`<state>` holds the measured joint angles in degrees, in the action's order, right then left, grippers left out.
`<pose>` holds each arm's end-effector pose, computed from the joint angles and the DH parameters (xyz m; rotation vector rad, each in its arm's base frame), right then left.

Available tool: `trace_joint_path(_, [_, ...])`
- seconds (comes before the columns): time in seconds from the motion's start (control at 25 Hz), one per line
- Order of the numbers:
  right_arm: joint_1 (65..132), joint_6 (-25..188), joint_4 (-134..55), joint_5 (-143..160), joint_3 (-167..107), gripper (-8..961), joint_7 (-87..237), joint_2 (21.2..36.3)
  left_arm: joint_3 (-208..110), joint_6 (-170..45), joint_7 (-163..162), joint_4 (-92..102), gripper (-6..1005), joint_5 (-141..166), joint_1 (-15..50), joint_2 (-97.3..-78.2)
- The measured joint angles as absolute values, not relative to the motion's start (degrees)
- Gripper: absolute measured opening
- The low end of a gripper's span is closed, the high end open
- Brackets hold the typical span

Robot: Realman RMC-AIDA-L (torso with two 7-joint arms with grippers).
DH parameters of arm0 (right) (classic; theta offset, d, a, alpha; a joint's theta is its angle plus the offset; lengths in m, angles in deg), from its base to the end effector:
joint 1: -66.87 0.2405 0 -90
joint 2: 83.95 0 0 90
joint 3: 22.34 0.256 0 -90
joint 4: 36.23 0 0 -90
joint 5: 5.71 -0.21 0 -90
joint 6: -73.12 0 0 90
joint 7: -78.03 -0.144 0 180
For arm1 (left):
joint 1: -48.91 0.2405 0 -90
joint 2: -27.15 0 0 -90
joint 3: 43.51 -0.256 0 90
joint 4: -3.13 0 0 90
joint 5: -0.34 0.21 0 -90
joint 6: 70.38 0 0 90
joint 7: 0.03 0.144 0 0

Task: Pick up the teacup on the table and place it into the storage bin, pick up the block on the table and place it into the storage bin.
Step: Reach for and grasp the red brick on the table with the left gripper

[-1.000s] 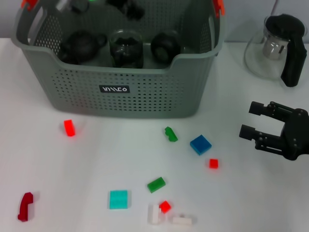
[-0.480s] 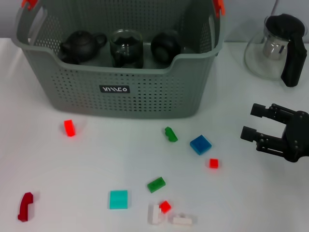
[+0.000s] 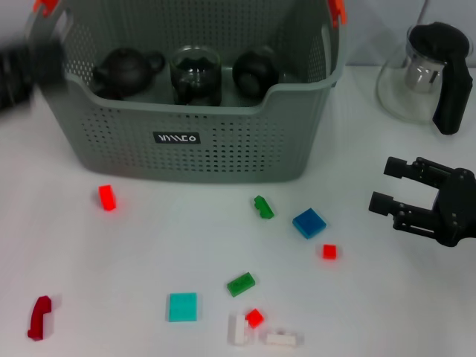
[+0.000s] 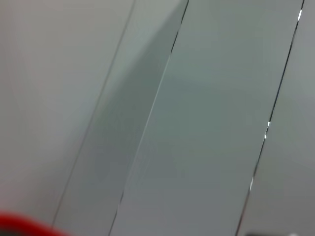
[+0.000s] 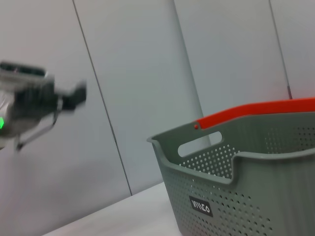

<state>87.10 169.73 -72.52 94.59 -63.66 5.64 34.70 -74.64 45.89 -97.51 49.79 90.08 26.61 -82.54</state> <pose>0.2836 0.2832 0.0161 -2.5779 0.6042 0.9904 -0.2549 0.2837 0.1438 -2.5658 -0.5933 -1.3025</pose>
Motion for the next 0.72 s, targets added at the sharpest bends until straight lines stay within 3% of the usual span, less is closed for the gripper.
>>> trace_joint_path(0.32, [86.8, 169.6, -72.5, 94.7, -63.7, 806, 5.8, 34.7, -76.4, 46.5, -82.4, 51.5, 535, 106.1, 34.2, -86.89])
trace_joint_path(0.72, [87.2, 169.3, -72.5, 96.0, -63.7, 806, 6.1, 34.76, -75.8, 46.1, -72.6, 52.0, 535, 118.4, 35.1, -87.24])
